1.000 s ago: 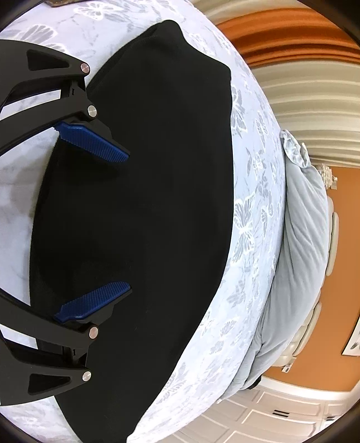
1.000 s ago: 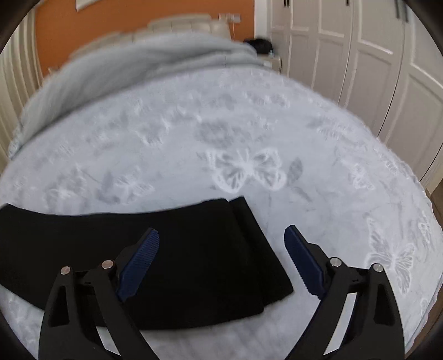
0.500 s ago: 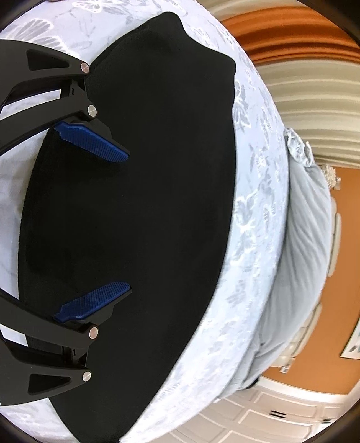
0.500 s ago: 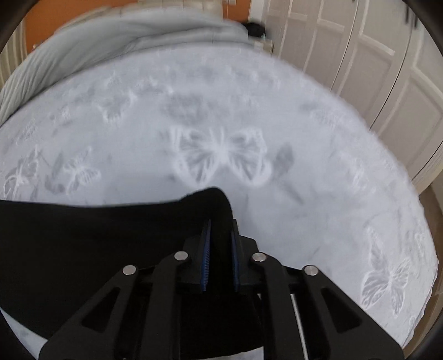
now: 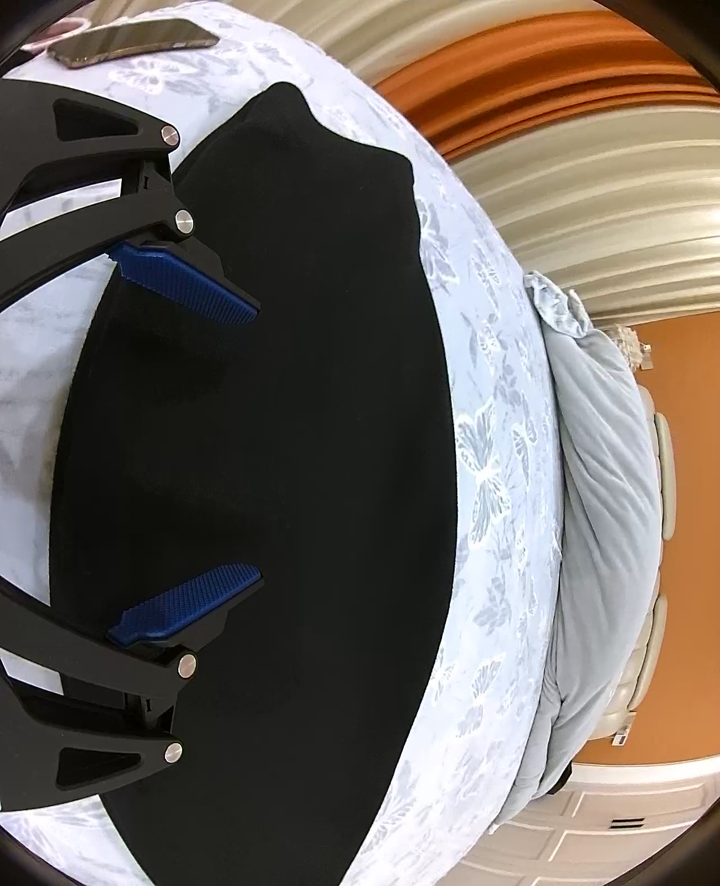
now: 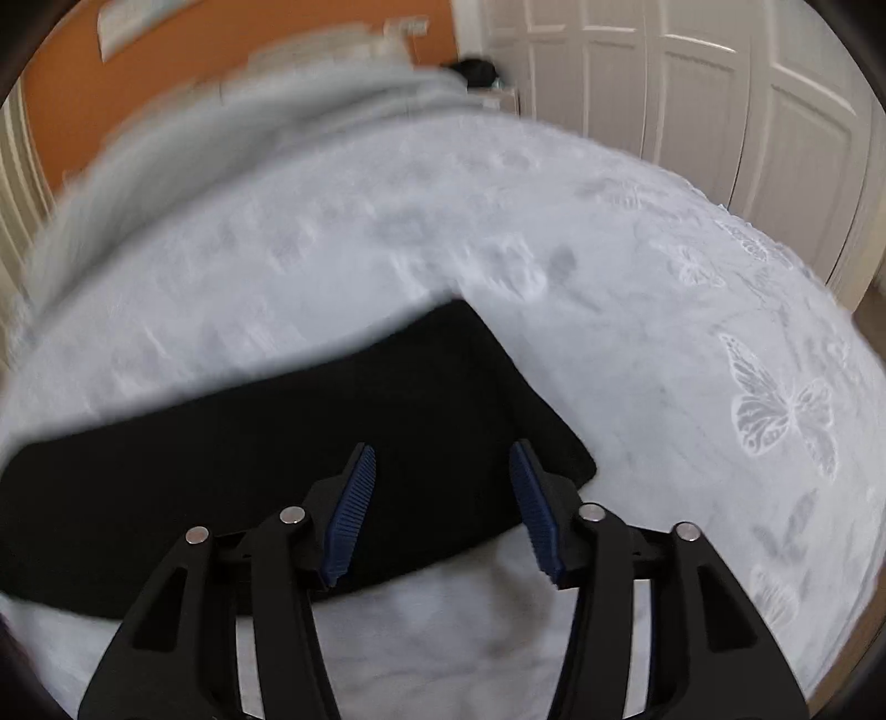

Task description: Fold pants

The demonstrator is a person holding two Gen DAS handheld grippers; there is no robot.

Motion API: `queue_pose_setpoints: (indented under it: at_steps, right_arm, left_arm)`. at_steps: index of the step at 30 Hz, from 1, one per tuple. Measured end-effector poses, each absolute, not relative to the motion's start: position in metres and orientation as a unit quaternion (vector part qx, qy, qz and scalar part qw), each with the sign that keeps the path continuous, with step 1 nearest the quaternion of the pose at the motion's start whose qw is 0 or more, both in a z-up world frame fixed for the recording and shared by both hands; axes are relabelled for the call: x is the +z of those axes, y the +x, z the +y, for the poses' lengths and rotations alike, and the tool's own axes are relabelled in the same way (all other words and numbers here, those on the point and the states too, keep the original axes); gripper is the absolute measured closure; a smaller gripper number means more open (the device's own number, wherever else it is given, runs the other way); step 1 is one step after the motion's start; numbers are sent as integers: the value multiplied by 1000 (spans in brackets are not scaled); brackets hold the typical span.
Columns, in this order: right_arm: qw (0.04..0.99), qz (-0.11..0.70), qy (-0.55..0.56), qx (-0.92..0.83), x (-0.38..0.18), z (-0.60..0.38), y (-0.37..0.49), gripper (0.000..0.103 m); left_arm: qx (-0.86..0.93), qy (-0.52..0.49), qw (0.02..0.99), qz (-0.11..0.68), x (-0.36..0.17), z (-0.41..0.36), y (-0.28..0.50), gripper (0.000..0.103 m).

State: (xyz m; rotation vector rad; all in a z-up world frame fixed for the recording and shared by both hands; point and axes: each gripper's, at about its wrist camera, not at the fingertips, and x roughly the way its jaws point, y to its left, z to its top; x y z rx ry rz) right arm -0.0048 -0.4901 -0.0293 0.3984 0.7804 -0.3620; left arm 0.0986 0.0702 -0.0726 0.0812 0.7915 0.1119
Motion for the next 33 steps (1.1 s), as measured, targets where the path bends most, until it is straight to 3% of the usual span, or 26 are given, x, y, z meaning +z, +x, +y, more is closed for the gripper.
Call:
queue_pose_setpoints:
  at_steps: [4,7,9,13,15,16,26,33]
  right_arm:
    - [855,443,178,-201,-68,-504,12,50]
    - [864,400,219,-213,-48,-512,-1,49]
    - [872,370,226,-227,-28,-508,-9,40]
    - [889,331,255,-187,0,-486,-14,37]
    - [898,314,258,-169,5,-472,-13,21]
    - [905,303,250,-162,3,-464,-11,19]
    - [875,342,268,-213,-32,-485,-20,20]
    - [824,319,372,-286,-54,-554,-74,19]
  left_arm:
    - [53,34,921,386,-71,72,101,17]
    - [58,41,919,388,-72,73,102,17]
    - [63,39,917,393,-71,77,104,17]
    - [70,5,914,400,-64,95,111,17]
    - [78,-35,908,411,-64,114,113,17]
    - [83,-43,906,413,-64,120,113,17]
    - [197,-149,855,457,-86,235,128,17]
    - [170,-90,921,340,-38,171,101,16]
